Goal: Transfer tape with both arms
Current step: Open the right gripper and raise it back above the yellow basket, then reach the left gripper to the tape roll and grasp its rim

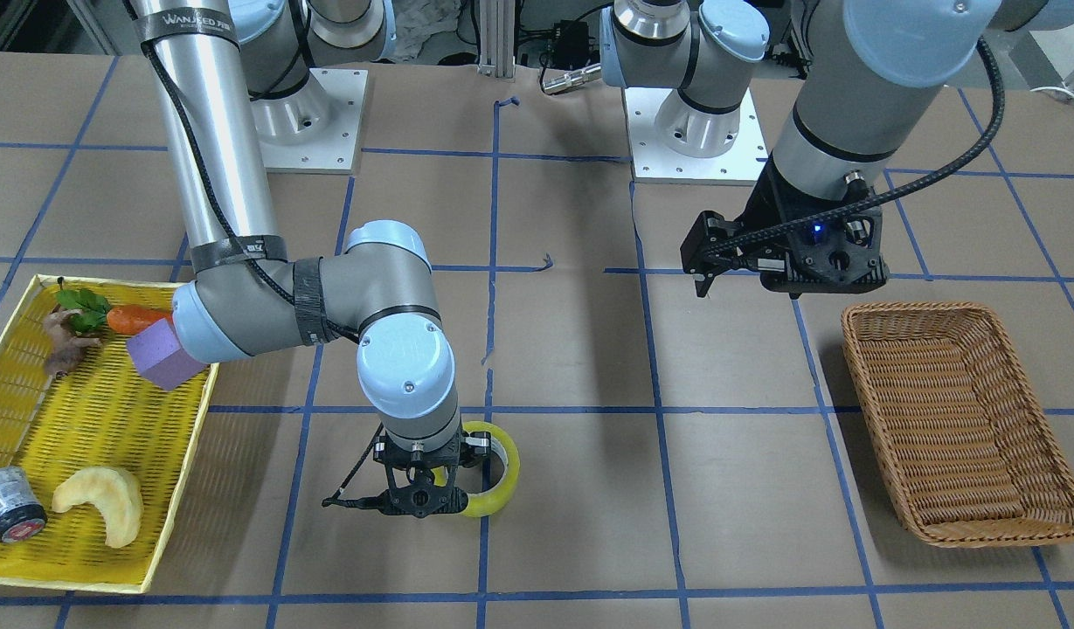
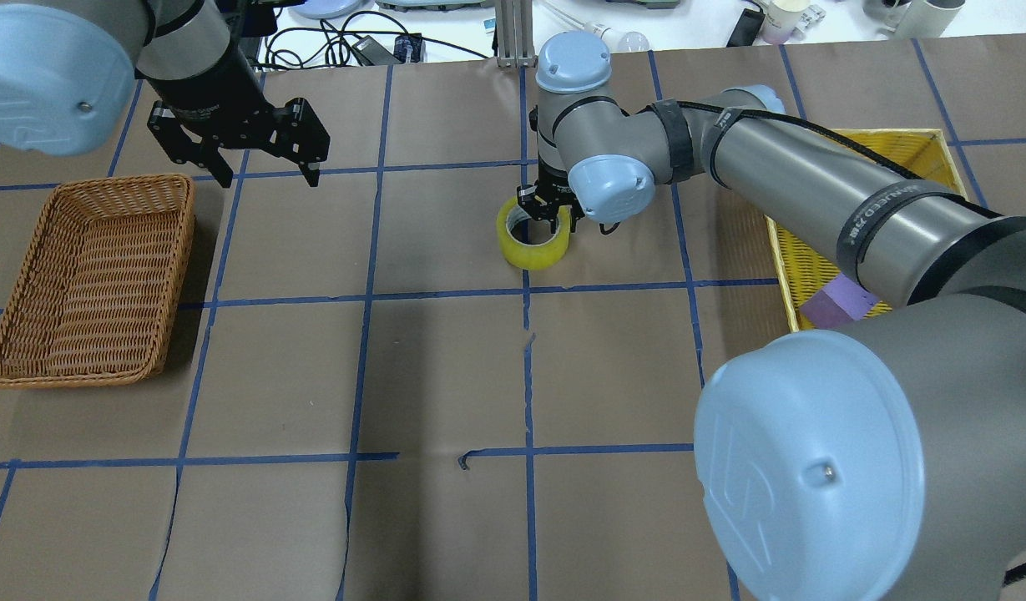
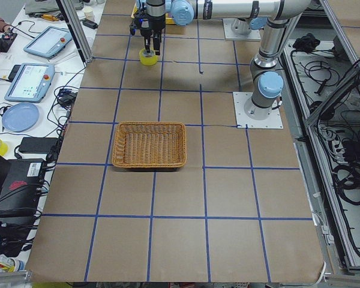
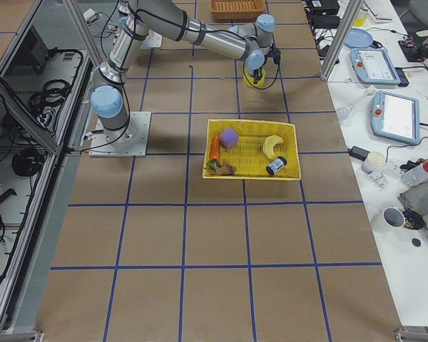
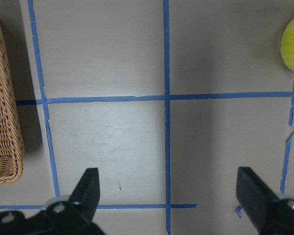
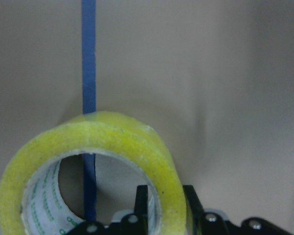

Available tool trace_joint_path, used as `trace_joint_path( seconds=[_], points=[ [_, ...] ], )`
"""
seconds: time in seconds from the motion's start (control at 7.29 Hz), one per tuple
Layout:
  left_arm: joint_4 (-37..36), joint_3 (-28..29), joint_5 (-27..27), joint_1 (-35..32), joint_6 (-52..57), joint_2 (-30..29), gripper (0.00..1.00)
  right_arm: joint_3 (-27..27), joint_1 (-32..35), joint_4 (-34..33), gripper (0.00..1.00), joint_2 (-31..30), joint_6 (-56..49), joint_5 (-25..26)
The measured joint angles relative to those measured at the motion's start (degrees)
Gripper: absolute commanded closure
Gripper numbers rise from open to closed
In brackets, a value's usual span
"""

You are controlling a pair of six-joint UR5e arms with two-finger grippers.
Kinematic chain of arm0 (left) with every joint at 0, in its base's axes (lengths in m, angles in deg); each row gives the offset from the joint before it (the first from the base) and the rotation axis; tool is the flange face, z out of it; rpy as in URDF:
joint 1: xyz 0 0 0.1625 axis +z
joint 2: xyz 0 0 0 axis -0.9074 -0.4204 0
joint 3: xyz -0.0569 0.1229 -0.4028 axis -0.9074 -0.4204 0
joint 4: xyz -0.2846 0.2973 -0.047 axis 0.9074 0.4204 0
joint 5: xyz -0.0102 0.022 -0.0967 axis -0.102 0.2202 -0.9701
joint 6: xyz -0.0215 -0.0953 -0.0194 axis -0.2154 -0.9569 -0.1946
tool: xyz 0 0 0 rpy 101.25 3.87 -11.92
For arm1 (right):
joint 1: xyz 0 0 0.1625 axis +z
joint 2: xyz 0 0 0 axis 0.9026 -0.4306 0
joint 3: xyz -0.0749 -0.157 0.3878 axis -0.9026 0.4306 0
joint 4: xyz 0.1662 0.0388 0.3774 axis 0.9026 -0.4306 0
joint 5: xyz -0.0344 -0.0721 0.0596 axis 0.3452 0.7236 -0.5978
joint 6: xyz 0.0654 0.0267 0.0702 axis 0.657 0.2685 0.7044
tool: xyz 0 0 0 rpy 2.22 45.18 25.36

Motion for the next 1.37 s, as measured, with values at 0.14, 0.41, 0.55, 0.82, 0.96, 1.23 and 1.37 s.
trace_joint_path(
  seconds=[0.14,0.41,0.55,0.82,0.96,1.23,1.37],
  points=[
    [0.0,0.0,0.0,0.01,0.01,0.0,0.0,0.03,0.01,0.13,0.0,-0.26,-0.14,0.05],
    [0.0,0.16,-0.01,-0.07,-0.21,-0.17,0.0,0.2,-0.08,2.21,0.0,-4.34,-1.14,0.42],
    [-0.04,0.41,-0.1,-0.25,-0.69,-0.44,0.0,0.11,-0.26,4.96,0.0,-8.07,-1.87,0.53],
    [-2.78,0.74,-3.55,-0.68,-2.13,-1.3,0.0,-0.37,-2.19,13.77,0.0,-17.13,-3.43,0.59],
    [-5.37,0.68,-5.31,-1.49,-3.3,-2.38,0.0,-0.62,-4.68,19.98,0.0,-21.97,-5.17,0.57],
    [-11.95,0.61,-6.12,-6.89,-7.18,-6.47,0.0,-2.52,-9.99,29.67,0.0,-30.73,-10.68,0.55],
    [-15.49,0.56,-6.33,-9.73,-10.06,-9.3,0.0,-4.06,-11.37,30.89,0.0,-33.73,-13.3,0.43]
  ],
)
